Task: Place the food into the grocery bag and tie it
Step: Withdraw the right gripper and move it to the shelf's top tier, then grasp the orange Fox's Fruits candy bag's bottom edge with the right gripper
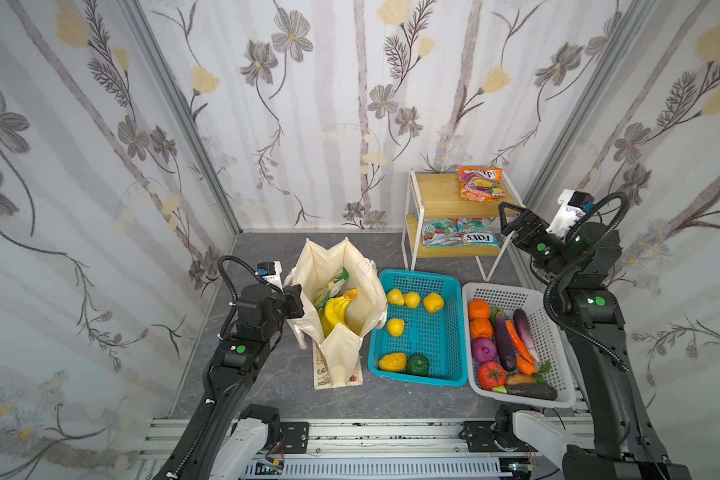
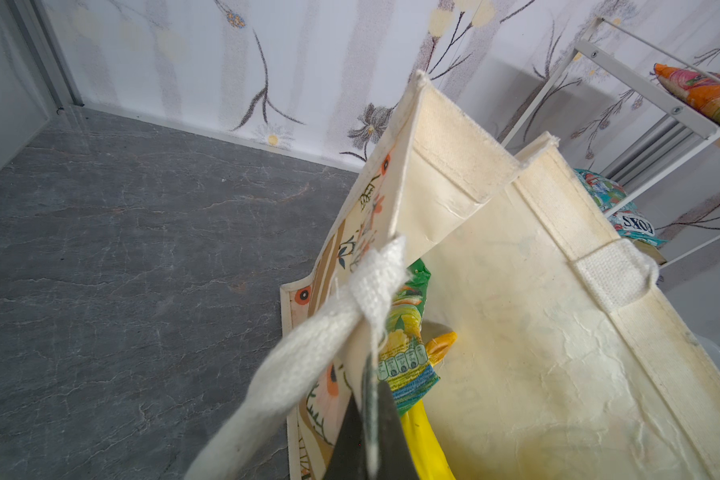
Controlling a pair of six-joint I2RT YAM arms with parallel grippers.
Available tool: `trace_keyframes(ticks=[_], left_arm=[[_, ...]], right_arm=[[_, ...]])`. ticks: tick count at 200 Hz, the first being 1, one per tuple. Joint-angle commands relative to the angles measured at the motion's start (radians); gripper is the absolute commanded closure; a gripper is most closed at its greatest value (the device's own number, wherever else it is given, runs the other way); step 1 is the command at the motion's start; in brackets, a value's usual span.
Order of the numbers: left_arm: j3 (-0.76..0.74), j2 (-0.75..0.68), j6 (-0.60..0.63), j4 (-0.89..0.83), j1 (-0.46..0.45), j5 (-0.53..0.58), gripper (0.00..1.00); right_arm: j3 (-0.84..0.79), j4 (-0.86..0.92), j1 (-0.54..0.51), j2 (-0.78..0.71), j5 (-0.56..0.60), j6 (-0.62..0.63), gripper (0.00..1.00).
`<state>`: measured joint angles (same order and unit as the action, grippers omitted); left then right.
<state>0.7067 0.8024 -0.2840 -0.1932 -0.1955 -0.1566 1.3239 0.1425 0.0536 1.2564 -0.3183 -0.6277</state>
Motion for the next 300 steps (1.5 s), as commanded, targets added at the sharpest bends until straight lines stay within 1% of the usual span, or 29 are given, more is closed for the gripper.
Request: trace_keyframes(ticks=[1, 12, 26, 33, 51, 72, 104, 114, 145, 178, 186, 202, 230, 243, 257, 269, 300], left_arm=[[0.000, 0.004, 0.012, 0.021, -0.001, -0.001, 1.00], [-0.001, 0.004, 0.012, 0.020, -0.001, -0.001, 1.00], [-0.001, 0.002, 0.012, 0.020, -0.001, 0.001, 1.00], [-0.001, 0.000, 0.014, 0.020, -0.001, 0.004, 1.00], [-0.001, -0.003, 0.016, 0.019, -0.001, 0.010, 1.00], [-0.001, -0.010, 0.018, 0.018, -0.001, 0.014, 1.00], [-0.001, -0.016, 0.019, 0.018, -0.001, 0.013, 1.00], [-0.001, -0.016, 0.020, 0.018, -0.001, 0.012, 1.00], [0.000, -0.014, 0.020, 0.018, -0.001, 0.006, 1.00], [0.000, -0.011, 0.020, 0.017, -0.001, 0.004, 1.00], [0.000, -0.013, 0.019, 0.017, -0.001, 0.005, 1.00], [-0.001, -0.019, 0.016, 0.018, -0.001, 0.006, 1.00], [0.000, -0.009, 0.017, 0.018, -0.001, 0.000, 1.00], [0.000, -0.008, 0.017, 0.017, -0.001, -0.001, 1.00], [0.000, -0.010, 0.017, 0.017, -0.001, -0.001, 1.00], [0.000, -0.011, 0.019, 0.017, -0.001, 0.002, 1.00], [0.000, -0.013, 0.019, 0.017, -0.001, 0.005, 1.00]], right_arm=[[0.047, -0.013, 0.032, 0.058, -0.031, -0.015, 0.09], [0.073, -0.017, 0.044, 0.093, -0.030, -0.017, 0.16], [0.105, -0.020, 0.051, 0.134, -0.023, -0.018, 0.32], [0.123, -0.020, 0.052, 0.157, -0.023, -0.019, 0.37], [0.165, -0.007, 0.052, 0.209, -0.024, -0.018, 0.39], [0.200, 0.004, 0.052, 0.257, 0.009, -0.020, 0.37], [0.266, 0.015, 0.051, 0.331, 0.019, -0.031, 0.48], [0.282, 0.018, 0.051, 0.373, 0.022, -0.035, 0.48], [0.317, 0.017, 0.051, 0.418, 0.053, -0.048, 0.51], [0.378, 0.038, 0.045, 0.491, 0.044, -0.054, 0.53], [0.390, 0.042, 0.044, 0.505, 0.040, -0.054, 0.56], [0.402, 0.043, 0.038, 0.518, 0.032, -0.052, 0.57], [0.410, 0.045, 0.028, 0.532, 0.045, -0.046, 0.57], [0.432, 0.070, 0.028, 0.550, 0.047, -0.045, 0.57], [0.427, 0.080, 0.026, 0.547, 0.066, -0.039, 0.56], [0.402, 0.062, 0.026, 0.534, 0.076, -0.043, 0.52], [0.402, 0.050, 0.026, 0.551, 0.041, -0.055, 0.44]])
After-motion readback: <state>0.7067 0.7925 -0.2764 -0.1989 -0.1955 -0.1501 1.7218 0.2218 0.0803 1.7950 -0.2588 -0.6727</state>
